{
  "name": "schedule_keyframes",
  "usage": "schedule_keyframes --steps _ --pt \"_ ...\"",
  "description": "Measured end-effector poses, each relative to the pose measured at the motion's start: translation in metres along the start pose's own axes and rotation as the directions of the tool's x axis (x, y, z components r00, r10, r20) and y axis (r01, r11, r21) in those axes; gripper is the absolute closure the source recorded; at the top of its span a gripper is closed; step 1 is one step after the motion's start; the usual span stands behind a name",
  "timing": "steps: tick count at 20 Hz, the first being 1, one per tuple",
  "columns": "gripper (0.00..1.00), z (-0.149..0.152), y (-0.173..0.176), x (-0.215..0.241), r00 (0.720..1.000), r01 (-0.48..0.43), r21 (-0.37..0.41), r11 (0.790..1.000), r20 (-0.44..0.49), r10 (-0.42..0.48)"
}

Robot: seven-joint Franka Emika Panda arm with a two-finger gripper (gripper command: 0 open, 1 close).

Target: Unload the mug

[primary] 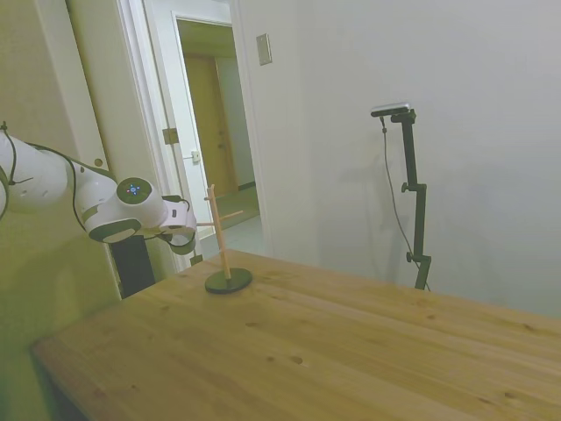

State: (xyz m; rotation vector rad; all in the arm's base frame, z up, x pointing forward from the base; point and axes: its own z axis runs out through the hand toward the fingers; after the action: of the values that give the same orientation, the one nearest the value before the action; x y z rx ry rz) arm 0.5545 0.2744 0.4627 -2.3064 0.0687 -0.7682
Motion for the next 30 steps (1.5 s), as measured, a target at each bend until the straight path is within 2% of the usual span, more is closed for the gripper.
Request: schedule_keyframes --steps 13,19,30 --pt "1.00 0.010 -0.021 -0.024 0.999 0.026 0.026 0.999 0.044 -0.027" --pt "1.00 0.009 -0.002 -0.035 0.997 0.004 -0.030 1.000 0.080 -0.002" --pt "1.00 -0.010 0.033 -0.021 0.990 -0.070 -0.137 0.988 0.112 0.086"
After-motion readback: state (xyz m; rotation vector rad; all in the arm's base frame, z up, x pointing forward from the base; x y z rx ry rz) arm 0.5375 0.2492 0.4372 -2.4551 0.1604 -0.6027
